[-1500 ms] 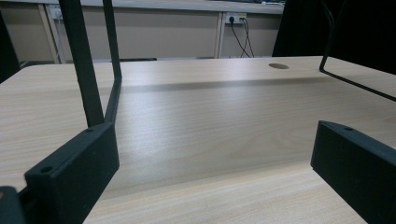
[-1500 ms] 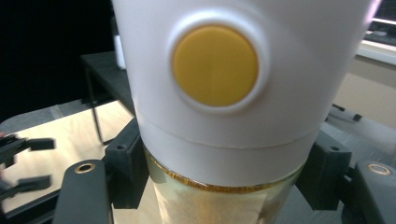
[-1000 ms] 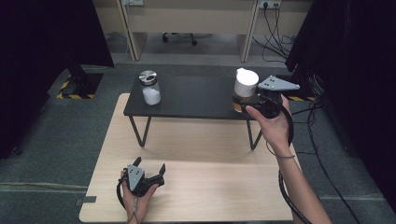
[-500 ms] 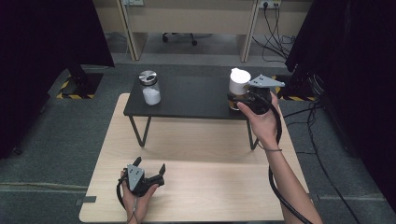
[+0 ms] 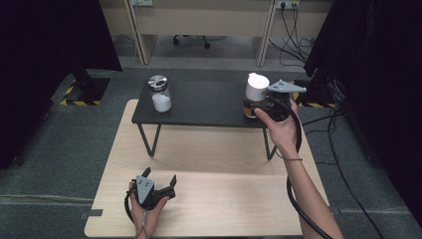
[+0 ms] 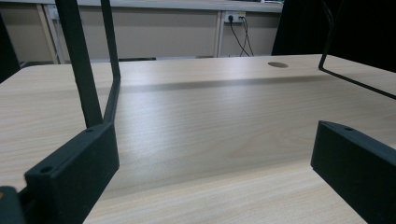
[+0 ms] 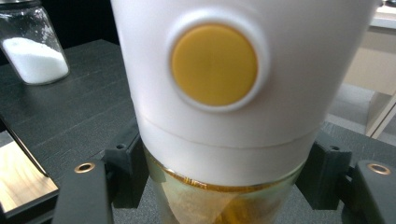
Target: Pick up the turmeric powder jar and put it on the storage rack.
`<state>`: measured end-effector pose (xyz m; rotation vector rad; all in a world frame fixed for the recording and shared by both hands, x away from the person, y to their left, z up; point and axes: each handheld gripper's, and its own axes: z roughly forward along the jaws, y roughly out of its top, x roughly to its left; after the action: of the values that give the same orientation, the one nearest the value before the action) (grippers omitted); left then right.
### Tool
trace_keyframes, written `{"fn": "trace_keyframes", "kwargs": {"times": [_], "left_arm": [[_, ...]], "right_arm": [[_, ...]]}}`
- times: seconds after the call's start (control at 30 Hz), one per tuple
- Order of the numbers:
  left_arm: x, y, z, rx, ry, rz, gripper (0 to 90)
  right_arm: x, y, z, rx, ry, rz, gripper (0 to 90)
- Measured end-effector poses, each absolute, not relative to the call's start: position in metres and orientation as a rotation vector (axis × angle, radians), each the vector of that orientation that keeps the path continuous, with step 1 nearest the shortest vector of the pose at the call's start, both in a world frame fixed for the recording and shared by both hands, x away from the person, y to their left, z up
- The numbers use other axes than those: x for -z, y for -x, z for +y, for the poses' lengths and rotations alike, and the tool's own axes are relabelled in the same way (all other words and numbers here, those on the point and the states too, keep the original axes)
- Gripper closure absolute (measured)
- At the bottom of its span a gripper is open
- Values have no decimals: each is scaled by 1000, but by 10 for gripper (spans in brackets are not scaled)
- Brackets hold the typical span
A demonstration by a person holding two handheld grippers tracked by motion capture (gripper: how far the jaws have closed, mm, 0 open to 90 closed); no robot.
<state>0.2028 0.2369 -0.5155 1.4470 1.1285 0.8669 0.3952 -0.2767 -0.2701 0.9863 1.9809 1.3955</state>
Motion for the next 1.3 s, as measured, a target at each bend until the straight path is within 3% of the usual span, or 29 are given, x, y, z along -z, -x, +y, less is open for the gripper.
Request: {"fn": "trace_keyframes", "kwargs": {"times": [1.03,1.3], "left_arm": [[516,-203,237,-861,-1436,1136,2],[516,-203,237,-860,-1435,1136,2]], "right_arm": [[274,-394,-278,-1407,-970,1971,304],[276,-387,-280,-1444,-955,1934,32]]}}
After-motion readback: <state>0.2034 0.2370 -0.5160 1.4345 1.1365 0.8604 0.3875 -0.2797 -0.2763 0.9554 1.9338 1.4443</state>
